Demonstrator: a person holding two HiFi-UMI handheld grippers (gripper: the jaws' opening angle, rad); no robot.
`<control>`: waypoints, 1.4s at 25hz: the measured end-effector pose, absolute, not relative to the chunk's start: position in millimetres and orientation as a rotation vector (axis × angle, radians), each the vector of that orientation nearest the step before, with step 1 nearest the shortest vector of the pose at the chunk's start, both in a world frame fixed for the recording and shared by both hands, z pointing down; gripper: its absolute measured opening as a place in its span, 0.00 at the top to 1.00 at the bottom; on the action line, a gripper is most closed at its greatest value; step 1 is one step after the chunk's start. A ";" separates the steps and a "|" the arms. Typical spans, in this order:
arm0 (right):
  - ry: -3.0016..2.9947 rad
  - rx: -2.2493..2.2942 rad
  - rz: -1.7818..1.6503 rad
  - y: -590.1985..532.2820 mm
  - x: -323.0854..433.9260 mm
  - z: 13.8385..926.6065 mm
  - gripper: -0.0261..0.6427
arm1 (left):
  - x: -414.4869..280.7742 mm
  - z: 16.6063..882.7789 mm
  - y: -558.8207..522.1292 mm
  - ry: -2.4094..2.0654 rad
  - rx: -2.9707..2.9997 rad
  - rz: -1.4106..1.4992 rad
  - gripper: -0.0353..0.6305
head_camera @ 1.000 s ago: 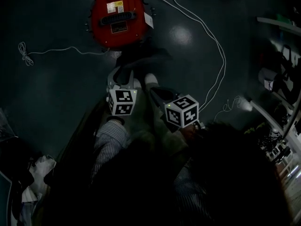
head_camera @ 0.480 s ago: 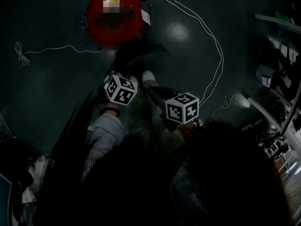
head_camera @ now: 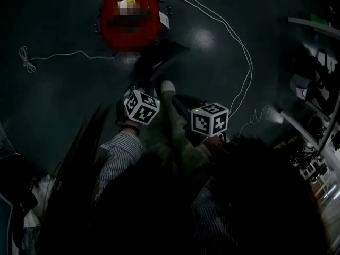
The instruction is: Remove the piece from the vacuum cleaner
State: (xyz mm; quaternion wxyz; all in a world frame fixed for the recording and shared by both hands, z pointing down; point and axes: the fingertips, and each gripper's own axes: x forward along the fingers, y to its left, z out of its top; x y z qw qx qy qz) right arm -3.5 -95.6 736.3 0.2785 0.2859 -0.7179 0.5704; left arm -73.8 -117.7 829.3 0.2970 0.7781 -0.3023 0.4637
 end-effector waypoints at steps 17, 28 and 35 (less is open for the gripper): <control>-1.971 0.819 1.489 -98.4 13.1 714.2 0.96 | -44.2 783.5 -99.4 -0.883 2.046 1.043 0.91; -2.153 0.853 1.319 -122.9 23.7 593.3 0.96 | -43.0 621.4 -100.8 -0.984 2.102 0.859 0.91; -2.275 0.768 1.136 -107.4 11.8 493.3 0.96 | -51.7 502.8 -91.3 -1.066 2.096 0.692 0.91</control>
